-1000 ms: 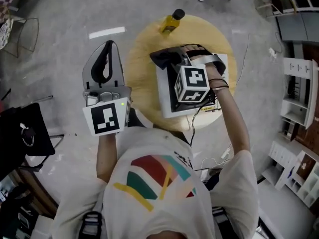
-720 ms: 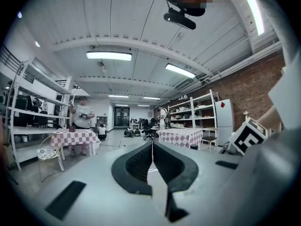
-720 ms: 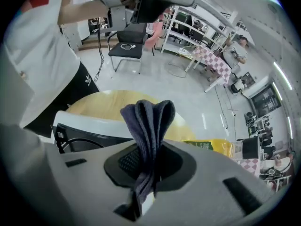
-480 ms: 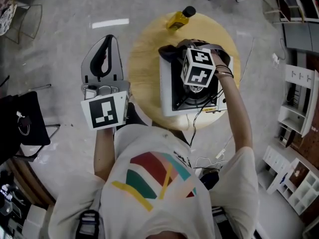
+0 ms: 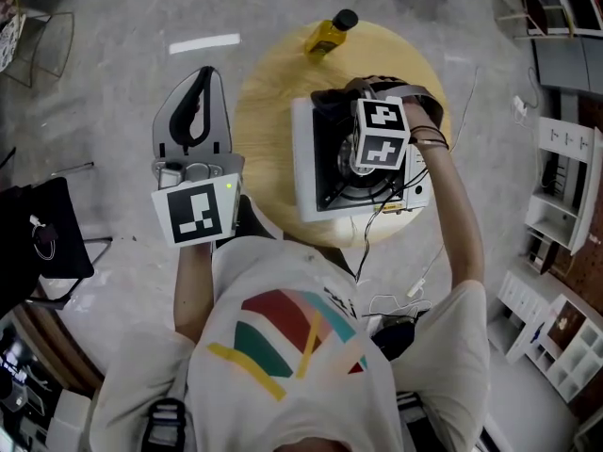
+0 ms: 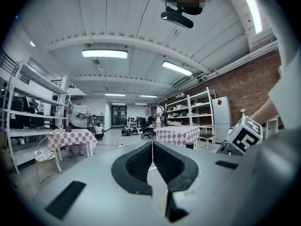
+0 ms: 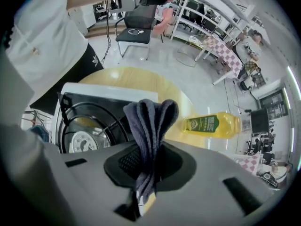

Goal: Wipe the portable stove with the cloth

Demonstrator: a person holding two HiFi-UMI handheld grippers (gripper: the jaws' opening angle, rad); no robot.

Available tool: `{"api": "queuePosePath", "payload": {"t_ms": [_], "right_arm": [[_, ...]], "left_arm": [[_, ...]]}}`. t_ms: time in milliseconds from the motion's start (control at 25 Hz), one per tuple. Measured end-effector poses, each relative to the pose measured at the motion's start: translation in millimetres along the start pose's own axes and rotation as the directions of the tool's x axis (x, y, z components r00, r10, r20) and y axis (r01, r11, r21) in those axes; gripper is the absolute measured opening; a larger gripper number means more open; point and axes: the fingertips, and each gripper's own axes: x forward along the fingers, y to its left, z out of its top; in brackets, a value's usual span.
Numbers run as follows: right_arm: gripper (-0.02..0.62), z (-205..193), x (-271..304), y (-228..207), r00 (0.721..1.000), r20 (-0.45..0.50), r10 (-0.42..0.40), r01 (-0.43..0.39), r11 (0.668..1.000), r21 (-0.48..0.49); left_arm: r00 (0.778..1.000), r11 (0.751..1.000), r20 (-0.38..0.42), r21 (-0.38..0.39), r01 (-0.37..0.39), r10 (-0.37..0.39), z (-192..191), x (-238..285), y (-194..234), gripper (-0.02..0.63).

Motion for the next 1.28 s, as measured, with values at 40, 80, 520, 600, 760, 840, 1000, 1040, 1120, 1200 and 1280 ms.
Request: {"api": "queuePosePath", "payload": {"t_ms": [40,80,520,600,760,840,1000,1040,1120,1200,1280], "right_arm": [[0.031,-7.7,-0.1,0.9,1.000,-0.012,-0.005,0.005,1.000,-0.001],[0.031,-16.0,0.1,1.6,1.000,-0.024,-0.012,0.012,1.000,-0.003],[0.031,-134.5,1.2,5.8,0.979,-0.198,-0.047,0.043,0.999,-0.025],[0.031,-155.0,1.1,9.8,0.972,-0.231,-0.047,0.039,0.998,-0.043],[0.031,-189.3,1.2,19.8,0.967,-0.250,-0.047,0.041,0.999,-0.029],[0.031,-200.5,0.0,22.4,0.966,-0.254,-0.054,0.052,0.999,-0.014],[0.031,-209.9,-2.3,24.5,0.967,-0.245,-0.074,0.075,0.997,-0.004],[0.031,-208.0,-4.4,22.5,0.970,-0.226,-0.091,0.094,0.996,0.004],[0.031,-200.0,-12.7,10.5,0.974,-0.154,-0.167,0.176,0.983,0.048],[0.031,-192.3,-22.8,-7.0,0.959,-0.071,-0.276,0.283,0.951,0.124],[0.031,-193.6,-25.7,-15.1,0.938,-0.047,-0.344,0.347,0.923,0.164]], "left_arm": [[1.000,1.000,0.001,0.002,0.005,-0.005,0.3,2.0,-4.1,0.006],[1.000,1.000,0.001,0.005,0.011,-0.011,0.4,4.1,-8.7,0.006],[0.999,0.998,-0.032,0.053,0.033,-0.032,-3.4,25.1,-50.9,0.006],[0.999,0.997,-0.035,0.066,0.030,-0.027,-3.8,26.8,-56.1,0.006],[0.999,0.996,-0.044,0.085,0.032,-0.028,-5.6,31.7,-67.7,0.006],[0.998,0.995,-0.048,0.095,0.038,-0.033,-6.3,33.5,-74.0,0.006],[0.998,0.992,-0.045,0.117,0.054,-0.049,-1.3,36.9,-85.6,0.006],[0.998,0.990,-0.042,0.124,0.059,-0.055,0.7,38.2,-88.7,0.006],[0.997,0.988,-0.039,0.136,0.072,-0.067,3.5,40.6,-94.7,0.006],[0.996,0.986,-0.041,0.143,0.083,-0.078,4.0,42.2,-99.7,0.006],[0.995,0.985,-0.044,0.147,0.093,-0.088,3.8,42.5,-104.1,0.006]]}}
